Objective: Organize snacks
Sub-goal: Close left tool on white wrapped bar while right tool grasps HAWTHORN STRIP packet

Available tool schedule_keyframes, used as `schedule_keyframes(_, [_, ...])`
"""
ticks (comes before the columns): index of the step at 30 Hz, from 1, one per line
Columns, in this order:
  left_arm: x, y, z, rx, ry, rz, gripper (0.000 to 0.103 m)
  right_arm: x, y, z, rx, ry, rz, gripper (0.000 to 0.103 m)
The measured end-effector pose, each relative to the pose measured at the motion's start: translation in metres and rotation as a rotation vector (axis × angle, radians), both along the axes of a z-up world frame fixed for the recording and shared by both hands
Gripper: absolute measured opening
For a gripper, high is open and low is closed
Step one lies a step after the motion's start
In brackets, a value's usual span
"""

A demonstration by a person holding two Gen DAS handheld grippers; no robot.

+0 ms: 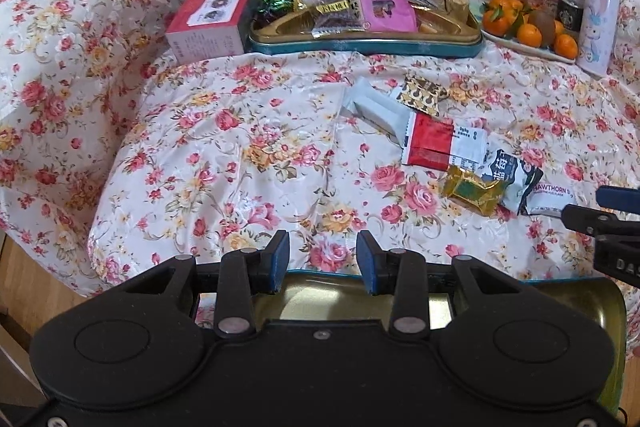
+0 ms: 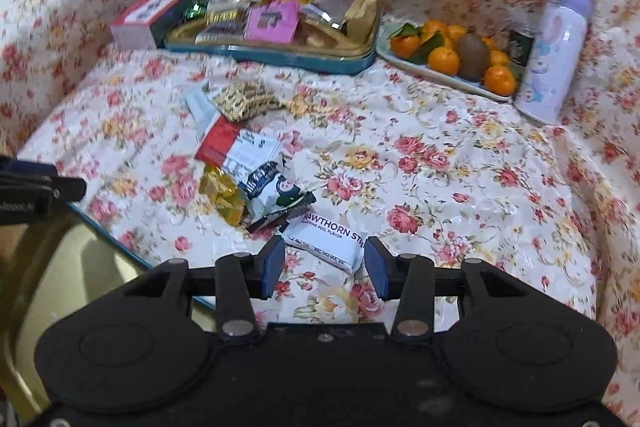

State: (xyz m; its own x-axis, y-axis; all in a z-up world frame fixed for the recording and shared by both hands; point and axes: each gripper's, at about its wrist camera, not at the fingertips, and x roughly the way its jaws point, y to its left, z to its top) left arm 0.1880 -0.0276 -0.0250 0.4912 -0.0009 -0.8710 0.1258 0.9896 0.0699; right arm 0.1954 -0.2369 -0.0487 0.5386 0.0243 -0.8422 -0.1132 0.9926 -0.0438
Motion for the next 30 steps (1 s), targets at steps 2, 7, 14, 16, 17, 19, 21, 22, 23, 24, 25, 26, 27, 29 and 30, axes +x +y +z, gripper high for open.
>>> schedule_keyframes(2, [0.002, -0.001, -0.002, -0.003, 0.013, -0.013, 0.047, 0.006, 0.001, -0.005, -0.011, 0.014, 0.017, 0.046])
schedule_keyframes(7, [0.008, -0.001, -0.007, -0.011, 0.036, -0.03, 0.047, 0.018, 0.002, -0.019, -0.025, 0.059, 0.048, 0.046])
schedule_keyframes(14, [0.017, -0.001, -0.012, -0.022, 0.062, -0.045, 0.047, 0.029, 0.001, -0.031, -0.049, 0.072, 0.089, 0.046])
schedule_keyframes(16, [0.019, -0.001, -0.013, -0.026, 0.068, -0.047, 0.047, 0.035, -0.002, -0.033, -0.042, 0.075, 0.08, 0.046])
schedule_keyframes(17, [0.02, -0.001, -0.013, -0.027, 0.071, -0.046, 0.047, 0.037, -0.003, -0.034, -0.038, 0.075, 0.075, 0.046])
schedule_keyframes(19, [0.023, -0.001, -0.014, -0.027, 0.073, -0.046, 0.047, 0.043, -0.005, -0.037, -0.035, 0.072, 0.068, 0.046])
schedule_keyframes(21, [0.025, -0.001, -0.014, -0.026, 0.075, -0.049, 0.047, 0.047, -0.007, -0.039, -0.026, 0.071, 0.057, 0.046])
schedule_keyframes(22, [0.026, -0.001, -0.014, -0.026, 0.077, -0.051, 0.047, 0.049, -0.008, -0.04, -0.017, 0.067, 0.053, 0.046])
schedule_keyframes(23, [0.028, -0.001, -0.014, -0.026, 0.077, -0.052, 0.047, 0.051, -0.009, -0.041, -0.011, 0.061, 0.047, 0.046])
schedule_keyframes(24, [0.03, -0.001, -0.014, -0.027, 0.078, -0.052, 0.047, 0.053, -0.01, -0.041, -0.009, 0.057, 0.041, 0.046])
schedule_keyframes(25, [0.032, 0.0, -0.013, -0.029, 0.081, -0.051, 0.047, 0.054, -0.01, -0.042, -0.007, 0.054, 0.036, 0.046])
schedule_keyframes(26, [0.035, 0.0, -0.013, -0.031, 0.083, -0.049, 0.047, 0.056, -0.011, -0.042, -0.004, 0.051, 0.03, 0.046])
schedule_keyframes(27, [0.038, 0.001, -0.013, -0.035, 0.086, -0.045, 0.047, 0.057, -0.011, -0.043, -0.001, 0.05, 0.025, 0.046])
schedule_keyframes(29, [0.044, 0.002, -0.012, -0.041, 0.089, -0.039, 0.047, 0.059, -0.013, -0.043, 0.008, 0.047, 0.018, 0.046])
schedule_keyframes(30, [0.048, 0.003, -0.011, -0.044, 0.09, -0.035, 0.047, 0.059, -0.013, -0.044, 0.013, 0.045, 0.015, 0.046])
